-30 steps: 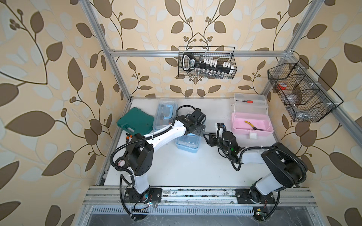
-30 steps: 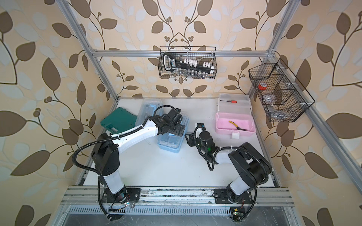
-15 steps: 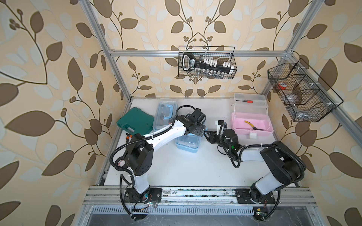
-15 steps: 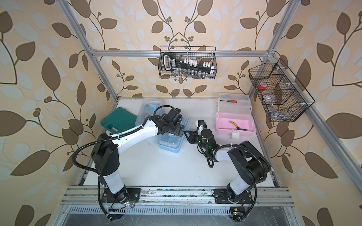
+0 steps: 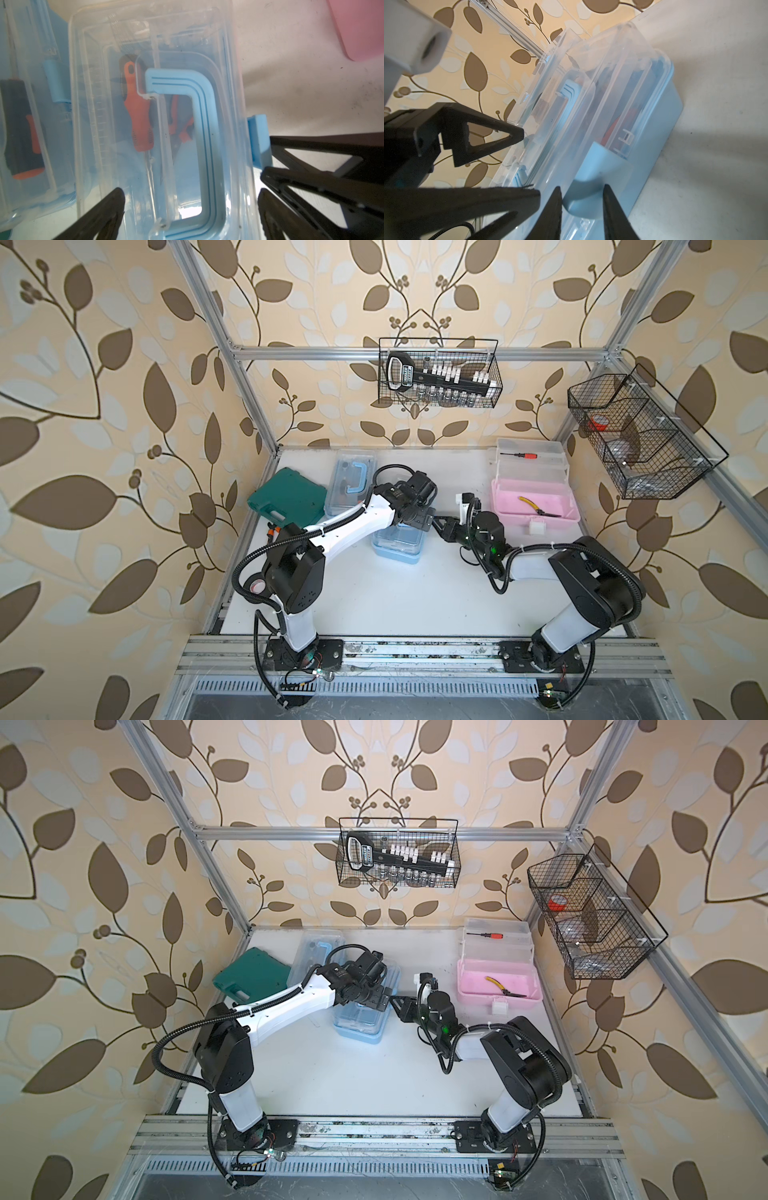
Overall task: Close toolboxes
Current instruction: Fasten the toolbox latch on the toolbox.
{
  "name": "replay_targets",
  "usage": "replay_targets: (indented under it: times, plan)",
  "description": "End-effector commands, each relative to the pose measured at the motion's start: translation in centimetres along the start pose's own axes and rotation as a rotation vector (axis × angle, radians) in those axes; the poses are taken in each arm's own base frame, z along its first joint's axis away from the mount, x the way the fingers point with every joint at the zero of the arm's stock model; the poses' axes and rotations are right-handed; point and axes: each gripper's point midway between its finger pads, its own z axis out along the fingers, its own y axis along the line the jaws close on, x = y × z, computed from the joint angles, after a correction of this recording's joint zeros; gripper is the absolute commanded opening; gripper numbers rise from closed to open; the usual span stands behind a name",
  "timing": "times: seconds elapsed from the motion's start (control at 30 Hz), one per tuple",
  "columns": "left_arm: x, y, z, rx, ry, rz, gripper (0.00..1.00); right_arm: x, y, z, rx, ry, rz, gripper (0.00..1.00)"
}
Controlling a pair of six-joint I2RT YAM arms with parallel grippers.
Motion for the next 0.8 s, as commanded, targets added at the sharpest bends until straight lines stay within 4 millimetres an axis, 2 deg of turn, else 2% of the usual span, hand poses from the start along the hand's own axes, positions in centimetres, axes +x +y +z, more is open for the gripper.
replay_targets:
  times: [0.0, 0.07, 0.17, 0.3, 0.57, 0.77]
  plan:
    - [0.6, 1.0, -1.0, -0.015, 0.048, 0.004, 0.99, -0.6, 0.9, 0.5, -0.045, -0.001, 0.015, 0.3]
    - [0.2, 1.2, -1.2, -0.018, 0.038, 0.003, 0.99, -0.7, 0.9, 0.5, -0.052, 0.002, 0.021, 0.32]
    - [0.0, 1.6, -1.2, -0.024, 0.035, -0.002, 0.99, -0.8, 1.0, 0.6, -0.061, 0.006, 0.027, 0.42]
    - [-0.3, 2.4, -1.2, -0.035, 0.031, -0.018, 0.99, -1.2, 1.0, 0.6, -0.069, 0.003, 0.038, 0.43]
    - [-1.0, 3.3, -1.7, -0.035, 0.005, -0.041, 0.99, -1.9, 0.7, 0.9, -0.079, 0.0, 0.069, 0.4]
    - [-1.8, 3.3, -2.2, -0.03, -0.015, -0.038, 0.99, -1.2, 0.6, 1.5, -0.093, 0.031, 0.081, 0.26]
